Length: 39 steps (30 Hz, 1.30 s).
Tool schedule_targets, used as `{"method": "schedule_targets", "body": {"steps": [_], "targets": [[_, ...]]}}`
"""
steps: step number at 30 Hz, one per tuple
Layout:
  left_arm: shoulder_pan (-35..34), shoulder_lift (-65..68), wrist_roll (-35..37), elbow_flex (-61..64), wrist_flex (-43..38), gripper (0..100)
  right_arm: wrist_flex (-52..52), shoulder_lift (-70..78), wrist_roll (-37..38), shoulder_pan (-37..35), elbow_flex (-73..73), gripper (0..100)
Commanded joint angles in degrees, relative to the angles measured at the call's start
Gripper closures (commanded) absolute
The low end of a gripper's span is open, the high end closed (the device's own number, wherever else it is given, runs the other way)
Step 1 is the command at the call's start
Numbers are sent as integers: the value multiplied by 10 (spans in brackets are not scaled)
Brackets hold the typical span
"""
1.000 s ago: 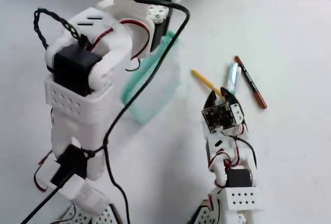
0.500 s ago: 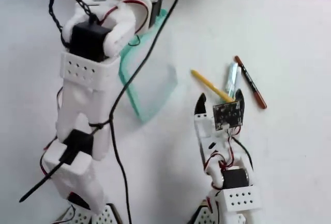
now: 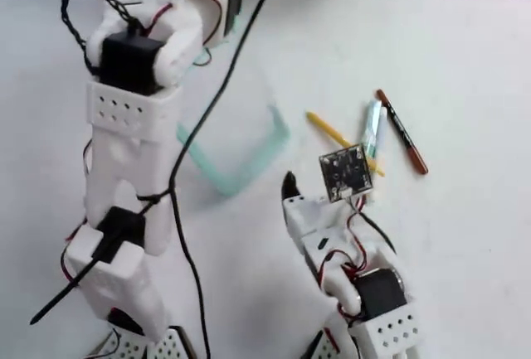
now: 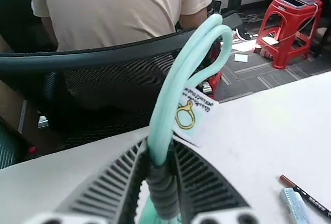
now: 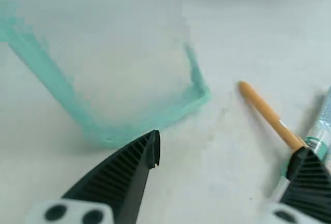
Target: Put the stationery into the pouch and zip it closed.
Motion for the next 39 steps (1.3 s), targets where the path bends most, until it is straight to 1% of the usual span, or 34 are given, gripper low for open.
{"method": "schedule_targets", "body": {"steps": [1, 3, 5, 6, 8, 10, 11, 12, 15, 21, 23, 25, 28, 32, 36, 39], "targets": [[46, -44, -36, -47, 37, 976, 47, -15, -12, -1, -66, 616], [83, -58, -60, -67, 73, 976, 61, -40, -12, 42, -70, 616], [119, -72, -82, -80, 111, 976, 65, -83, -12, 104, -66, 616], [131, -76, -88, -84, 126, 976, 68, -108, -11, 134, -60, 616], [145, -85, -90, -85, 149, 976, 95, -163, -5, 167, -46, 615], [147, -89, -90, -89, 172, 976, 141, -205, 54, 163, -38, 615], [147, -93, -90, -89, 182, 976, 156, -204, 84, 153, -37, 615], [145, -98, -90, -89, 188, 976, 160, -196, 97, 143, -35, 615], [143, -118, -90, -89, 186, 976, 158, -180, 90, 129, -31, 615], [138, -183, -90, -90, 188, 976, 154, -198, 89, 127, -29, 615], [124, -210, -81, -89, 153, 976, 153, -196, 84, 126, -28, 615], [109, -226, -40, -84, 109, 960, 153, -196, 76, 126, -28, 615], [102, -208, -4, -83, 84, 903, 153, -196, 74, 130, -18, 615], [104, -159, -4, -86, 75, 948, 127, -196, 75, 131, 16, 615], [117, -124, 12, -83, 67, 950, 71, -196, 76, 131, 66, 615], [109, -76, 16, -84, 55, 953, 47, -196, 76, 131, 85, 615]]}}
